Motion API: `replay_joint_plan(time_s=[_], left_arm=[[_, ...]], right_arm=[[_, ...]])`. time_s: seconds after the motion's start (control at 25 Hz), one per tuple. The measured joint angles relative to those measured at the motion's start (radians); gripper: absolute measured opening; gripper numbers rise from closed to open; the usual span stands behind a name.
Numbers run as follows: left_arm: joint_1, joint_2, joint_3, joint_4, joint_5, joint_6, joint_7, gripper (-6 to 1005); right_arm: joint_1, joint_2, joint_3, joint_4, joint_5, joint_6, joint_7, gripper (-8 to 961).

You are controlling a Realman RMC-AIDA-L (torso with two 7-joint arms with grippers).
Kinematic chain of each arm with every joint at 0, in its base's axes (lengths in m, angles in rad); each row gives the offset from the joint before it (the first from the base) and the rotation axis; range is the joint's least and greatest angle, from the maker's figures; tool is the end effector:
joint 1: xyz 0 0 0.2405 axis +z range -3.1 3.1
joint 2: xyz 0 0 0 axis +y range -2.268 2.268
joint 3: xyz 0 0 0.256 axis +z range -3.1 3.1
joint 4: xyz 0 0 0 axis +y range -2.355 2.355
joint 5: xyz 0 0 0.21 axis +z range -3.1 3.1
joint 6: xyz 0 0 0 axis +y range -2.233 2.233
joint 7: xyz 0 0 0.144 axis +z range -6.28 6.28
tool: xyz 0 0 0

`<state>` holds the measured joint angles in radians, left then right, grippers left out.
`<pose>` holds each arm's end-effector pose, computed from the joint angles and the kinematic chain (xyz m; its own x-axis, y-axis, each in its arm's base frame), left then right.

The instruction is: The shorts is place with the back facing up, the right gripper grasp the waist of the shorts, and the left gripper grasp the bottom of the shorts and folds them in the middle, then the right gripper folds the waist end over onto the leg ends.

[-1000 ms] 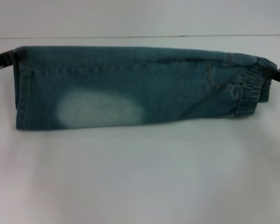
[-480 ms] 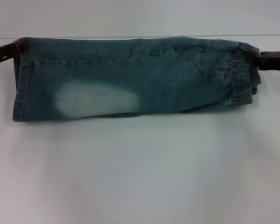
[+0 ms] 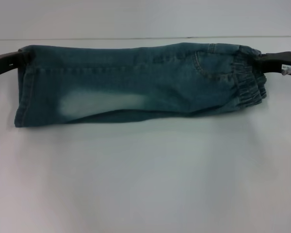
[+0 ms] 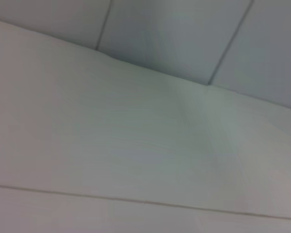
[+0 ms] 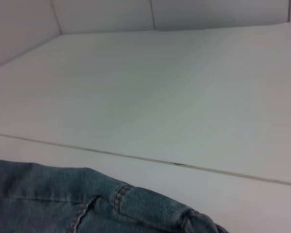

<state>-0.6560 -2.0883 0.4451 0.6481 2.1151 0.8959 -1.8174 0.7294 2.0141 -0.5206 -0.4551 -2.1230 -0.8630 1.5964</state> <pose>-0.3083 0.4200 0.0478 0.4639 0.5224 0.7155 0.8852 -0.2408 -0.3981 0.3000 0.4312 0.0252 0.6611 -0.5237 -0.5373 -0.7493 -0.4242 -0.5085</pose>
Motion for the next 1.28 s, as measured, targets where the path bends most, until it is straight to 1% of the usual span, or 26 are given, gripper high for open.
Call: replay_joint_plan(time_s=[0.24, 0.48, 0.52, 0.76, 0.84, 0.96, 1.0, 1.04, 1.08, 1.12, 1.16, 1.2, 1.28], left_arm=[[0.001, -0.032, 0.004, 0.005, -0.024, -0.101, 0.019, 108], [0.012, -0.034, 0.004, 0.006, -0.027, -0.110, 0.025, 145], [0.014, -0.034, 0.004, 0.007, -0.027, -0.110, 0.026, 151], [0.033, -0.034, 0.004, 0.009, -0.029, -0.087, 0.037, 337], [0.047, -0.034, 0.004, 0.019, -0.040, -0.050, 0.046, 588], [0.081, -0.034, 0.003, 0.041, -0.095, 0.057, 0.089, 703], [0.099, -0.033, 0.003, 0.047, -0.126, 0.112, 0.115, 741], [0.117, -0.031, 0.001, 0.053, -0.157, 0.180, 0.145, 779], [0.132, -0.029, -0.001, 0.056, -0.177, 0.237, 0.168, 817], [0.146, -0.026, -0.003, 0.059, -0.194, 0.312, 0.193, 844], [0.161, -0.023, -0.004, 0.063, -0.204, 0.396, 0.218, 871], [0.169, -0.020, -0.004, 0.065, -0.204, 0.441, 0.230, 898], [0.191, -0.016, 0.006, 0.082, -0.191, 0.578, 0.255, 952]], right_arm=[[-0.001, 0.000, -0.003, 0.004, -0.001, 0.004, 0.018, 182], [-0.010, 0.000, -0.009, 0.004, -0.003, 0.002, 0.029, 204], [-0.011, 0.000, -0.009, 0.004, -0.002, 0.000, 0.030, 245], [-0.015, -0.006, -0.009, -0.015, 0.002, -0.053, 0.051, 496], [-0.021, -0.012, -0.009, -0.036, 0.001, -0.090, 0.069, 595], [-0.041, -0.022, -0.008, -0.096, 0.000, -0.177, 0.120, 732], [-0.049, -0.027, -0.007, -0.123, 0.000, -0.213, 0.141, 771], [-0.067, -0.037, -0.006, -0.177, 0.002, -0.292, 0.192, 809], [-0.067, -0.037, -0.006, -0.177, 0.002, -0.292, 0.192, 848], [-0.077, -0.044, -0.005, -0.206, 0.003, -0.337, 0.224, 887], [-0.085, -0.051, -0.004, -0.228, 0.003, -0.373, 0.246, 893], [-0.096, -0.060, -0.003, -0.252, 0.003, -0.416, 0.276, 899], [-0.108, -0.073, -0.002, -0.283, 0.003, -0.478, 0.321, 911]])
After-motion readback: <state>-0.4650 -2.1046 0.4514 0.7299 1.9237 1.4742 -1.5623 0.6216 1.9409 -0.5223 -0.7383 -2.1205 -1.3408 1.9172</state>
